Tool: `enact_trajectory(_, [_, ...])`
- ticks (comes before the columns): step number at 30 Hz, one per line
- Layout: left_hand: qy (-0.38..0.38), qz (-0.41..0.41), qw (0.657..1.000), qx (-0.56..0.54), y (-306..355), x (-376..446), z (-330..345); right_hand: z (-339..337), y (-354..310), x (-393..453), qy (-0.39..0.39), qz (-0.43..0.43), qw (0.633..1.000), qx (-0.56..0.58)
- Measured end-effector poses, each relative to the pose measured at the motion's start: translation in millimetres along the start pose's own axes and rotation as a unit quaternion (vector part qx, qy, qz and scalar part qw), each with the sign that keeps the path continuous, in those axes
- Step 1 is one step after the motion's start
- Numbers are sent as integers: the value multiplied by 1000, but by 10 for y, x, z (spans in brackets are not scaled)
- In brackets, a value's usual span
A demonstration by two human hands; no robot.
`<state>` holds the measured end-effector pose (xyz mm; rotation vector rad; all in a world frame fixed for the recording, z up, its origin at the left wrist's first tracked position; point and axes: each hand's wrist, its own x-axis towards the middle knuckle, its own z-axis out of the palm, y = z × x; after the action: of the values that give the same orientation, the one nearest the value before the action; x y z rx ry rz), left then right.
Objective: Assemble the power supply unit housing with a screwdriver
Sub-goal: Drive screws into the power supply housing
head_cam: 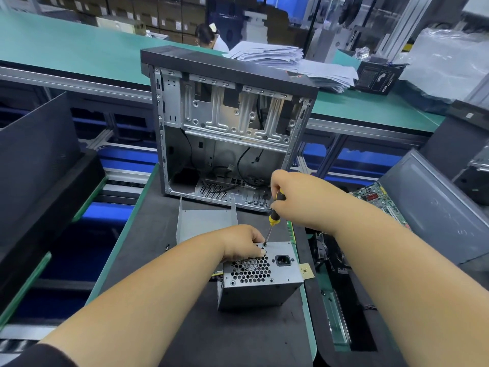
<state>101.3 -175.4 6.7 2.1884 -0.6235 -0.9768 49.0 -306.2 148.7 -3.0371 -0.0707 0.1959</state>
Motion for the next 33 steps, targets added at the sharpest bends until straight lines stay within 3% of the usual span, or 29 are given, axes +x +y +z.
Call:
enact_trajectory(4, [9,1,1000,12,6,-12,11,-31,-76,20,2,18,994,-105])
enact_trajectory(10, [6,7,1000,11,-5,-31,63,107,-155,36,75,156,968,-183])
enact_trajectory(12, [11,10,1000,20,-5,-38,68,104,-155,13,73,148,968,-187])
enact_trajectory(16, [18,16,999,40,-1,-39,58,-28,-108,-103,-3,75,996,-52])
enact_trajectory(19, [17,19,999,37,15,-62,55,-118,-76,-206,-14,12,998,-67])
enact_trajectory(22, [12,25,999,31,12,-64,70,-102,-94,-229,23,25,990,-135])
enact_trajectory(28, [17,28,998,44,28,-95,82,40,-130,-171,43,160,967,-195])
enact_trajectory(30, [17,24,999,34,27,-93,75,84,-106,-193,58,139,969,-197])
enact_trajectory(33, [19,12,999,25,30,-97,70,98,-32,-246,54,68,994,-73])
